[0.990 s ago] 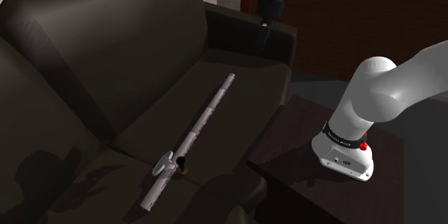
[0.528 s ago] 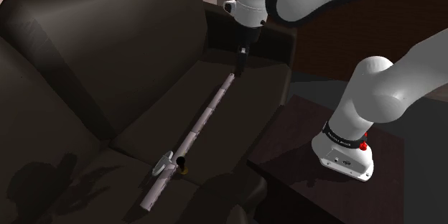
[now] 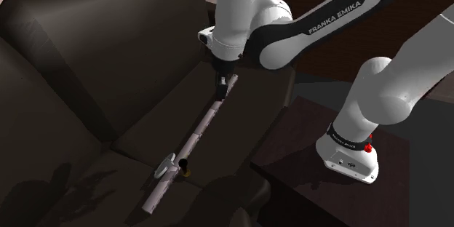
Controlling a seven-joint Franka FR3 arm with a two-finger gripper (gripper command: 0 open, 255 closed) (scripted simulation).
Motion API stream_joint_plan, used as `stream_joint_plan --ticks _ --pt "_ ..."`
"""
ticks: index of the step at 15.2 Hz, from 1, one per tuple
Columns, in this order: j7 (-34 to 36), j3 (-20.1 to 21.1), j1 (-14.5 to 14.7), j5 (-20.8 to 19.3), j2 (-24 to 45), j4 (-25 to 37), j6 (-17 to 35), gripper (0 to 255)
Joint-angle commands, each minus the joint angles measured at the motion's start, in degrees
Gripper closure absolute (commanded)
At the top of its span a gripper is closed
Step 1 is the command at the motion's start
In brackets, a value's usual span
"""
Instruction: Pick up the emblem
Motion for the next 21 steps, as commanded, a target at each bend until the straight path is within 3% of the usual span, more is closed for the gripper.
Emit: stream_joint_plan --ticks 1,5,10,15,21 --pt "1.64 2.38 -0.42 -3.33 3.55 0.56 3.70 0" --pt "7.94 7.41 -2.14 -13.82 11.86 3.28 9.34 0" --pt "20.20 10.67 -2.02 -33.55 23.74 8.92 12.22 0" --pt "30.53 8.24 4.11 -51.80 35.45 16.32 11.27 0" --pt "37.05 4.06 12.98 -67.10 48.00 25.93 9.10 0"
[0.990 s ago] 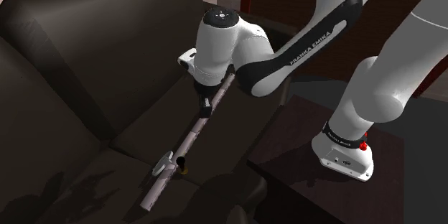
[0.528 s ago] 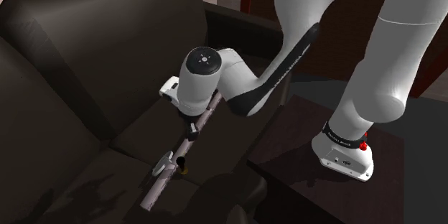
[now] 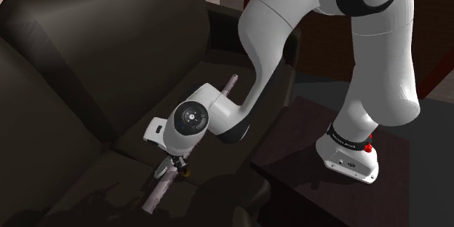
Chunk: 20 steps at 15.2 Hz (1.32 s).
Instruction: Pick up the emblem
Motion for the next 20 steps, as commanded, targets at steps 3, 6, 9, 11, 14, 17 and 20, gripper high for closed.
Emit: stream_joint_plan --ticks 3,6,9,11,14,17,20 --pt "2.80 -1.67 2.74 -5.20 3.99 2.41 -0.07 0" --pt "4.77 -2.68 3.54 -7.36 5.94 3.17 0.38 0" --pt "6.42 -3.52 4.22 -9.16 7.64 3.90 0.74 0" --pt "6.45 -3.58 4.20 -9.25 7.74 3.95 0.80 255" --pt "6.41 -3.56 4.20 -9.21 7.71 3.95 0.78 255" --pt "6.47 -3.55 4.24 -9.23 7.72 3.95 0.75 255" --pt "6.43 -3.51 4.21 -9.16 7.65 3.90 0.74 255"
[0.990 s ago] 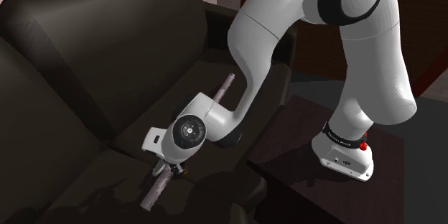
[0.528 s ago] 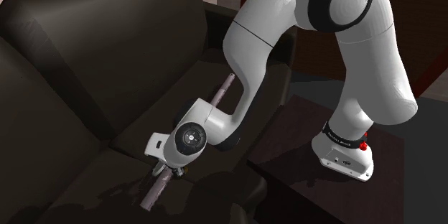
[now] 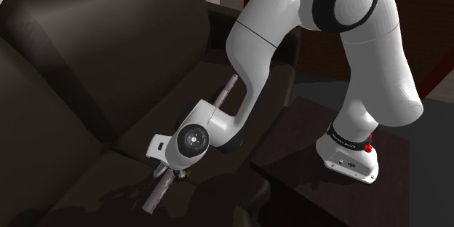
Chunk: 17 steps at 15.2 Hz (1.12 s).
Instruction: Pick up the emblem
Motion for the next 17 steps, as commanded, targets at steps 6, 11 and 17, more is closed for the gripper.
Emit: stream_joint_plan --ticks 6,11,17 --pt "-3.94 1.99 -1.60 4.31 -3.85 -1.68 -0.83 255" --pt "-7.34 3.70 -2.95 8.07 -7.03 -2.71 -1.66 255" --pt "-10.25 5.14 -4.07 11.29 -9.60 -3.35 -2.43 255"
